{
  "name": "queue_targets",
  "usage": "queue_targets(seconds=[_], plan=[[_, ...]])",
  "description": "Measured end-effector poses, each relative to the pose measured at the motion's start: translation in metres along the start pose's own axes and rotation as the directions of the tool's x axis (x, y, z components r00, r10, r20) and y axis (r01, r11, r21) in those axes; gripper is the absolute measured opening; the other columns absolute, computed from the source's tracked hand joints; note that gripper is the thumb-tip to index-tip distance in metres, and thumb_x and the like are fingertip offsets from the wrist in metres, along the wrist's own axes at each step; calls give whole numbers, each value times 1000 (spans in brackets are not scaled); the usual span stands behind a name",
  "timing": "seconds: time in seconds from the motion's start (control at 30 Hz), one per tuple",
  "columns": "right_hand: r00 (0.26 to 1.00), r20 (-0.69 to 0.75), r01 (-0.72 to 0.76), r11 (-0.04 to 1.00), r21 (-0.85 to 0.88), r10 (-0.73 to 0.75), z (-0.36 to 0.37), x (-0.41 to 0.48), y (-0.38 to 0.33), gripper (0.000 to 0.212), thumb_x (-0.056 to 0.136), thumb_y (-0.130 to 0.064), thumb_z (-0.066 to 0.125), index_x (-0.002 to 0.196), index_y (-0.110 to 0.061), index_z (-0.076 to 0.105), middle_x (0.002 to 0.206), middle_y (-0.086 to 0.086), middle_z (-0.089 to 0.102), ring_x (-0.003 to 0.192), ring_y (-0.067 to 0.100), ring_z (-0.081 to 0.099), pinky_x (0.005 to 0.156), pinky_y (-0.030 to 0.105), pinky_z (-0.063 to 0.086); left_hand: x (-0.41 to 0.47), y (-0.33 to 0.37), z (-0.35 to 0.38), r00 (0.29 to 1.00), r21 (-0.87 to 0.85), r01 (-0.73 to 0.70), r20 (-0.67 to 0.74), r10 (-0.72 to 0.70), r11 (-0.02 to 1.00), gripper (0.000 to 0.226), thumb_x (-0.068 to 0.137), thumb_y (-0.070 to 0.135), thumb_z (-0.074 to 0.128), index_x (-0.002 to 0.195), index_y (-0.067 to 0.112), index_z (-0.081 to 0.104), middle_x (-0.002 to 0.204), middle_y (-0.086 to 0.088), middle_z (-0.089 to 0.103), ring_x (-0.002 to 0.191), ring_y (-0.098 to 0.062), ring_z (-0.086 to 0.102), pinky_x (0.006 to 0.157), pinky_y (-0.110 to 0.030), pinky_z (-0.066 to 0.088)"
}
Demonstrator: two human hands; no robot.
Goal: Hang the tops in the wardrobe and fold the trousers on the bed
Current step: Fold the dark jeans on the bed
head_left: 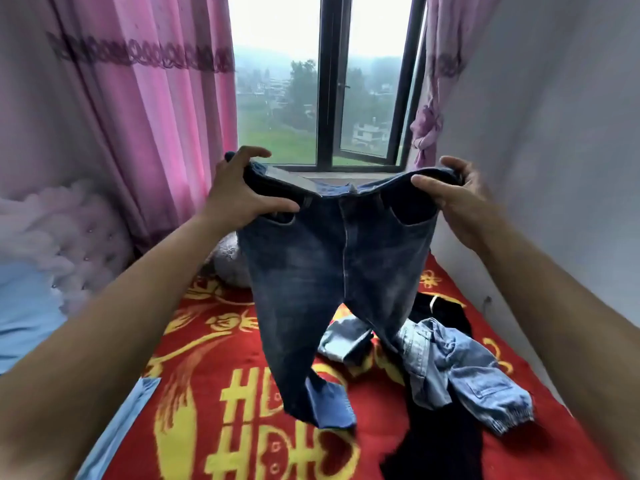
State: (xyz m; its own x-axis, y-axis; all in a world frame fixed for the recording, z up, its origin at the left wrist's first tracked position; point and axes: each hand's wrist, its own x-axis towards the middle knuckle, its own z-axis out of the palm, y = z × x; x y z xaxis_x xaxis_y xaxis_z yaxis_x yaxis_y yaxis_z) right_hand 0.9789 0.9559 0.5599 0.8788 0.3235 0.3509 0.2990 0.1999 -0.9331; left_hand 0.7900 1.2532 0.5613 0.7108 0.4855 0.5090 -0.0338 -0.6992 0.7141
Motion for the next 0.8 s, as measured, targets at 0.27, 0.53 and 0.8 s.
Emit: queue_targets(seconds=[0.27,0.53,0.8], plan=[[826,187,419,358,-835,-531,43,18,-46,39,79,-25,71,117,-23,63,118,15,52,107,28,54,93,24,40,28,-17,-49,936,514,-27,-289,203,857,31,80,21,72,111,14,70,116,-19,47,113,-36,44,95,-36,41],[786,374,300,-224,-927,-493,63,5,-33,29,90,-45,59,97,-19,69,88,17,62,75,36,63,63,36,39,29,-52,-78,960,809,-160,-5,279,565,30,94,41,62,109,18,75,139,-10,50,134,-29,31,107,-50,23],[826,560,516,-319,-795,-59,71,-15,4,37,97,-21,46,131,-21,60,132,8,56,114,30,55,92,44,47,-10,-80,-61,951,763,-308,251,178,568,49,102,24,43,149,36,34,93,-10,68,80,-27,59,87,-41,45]])
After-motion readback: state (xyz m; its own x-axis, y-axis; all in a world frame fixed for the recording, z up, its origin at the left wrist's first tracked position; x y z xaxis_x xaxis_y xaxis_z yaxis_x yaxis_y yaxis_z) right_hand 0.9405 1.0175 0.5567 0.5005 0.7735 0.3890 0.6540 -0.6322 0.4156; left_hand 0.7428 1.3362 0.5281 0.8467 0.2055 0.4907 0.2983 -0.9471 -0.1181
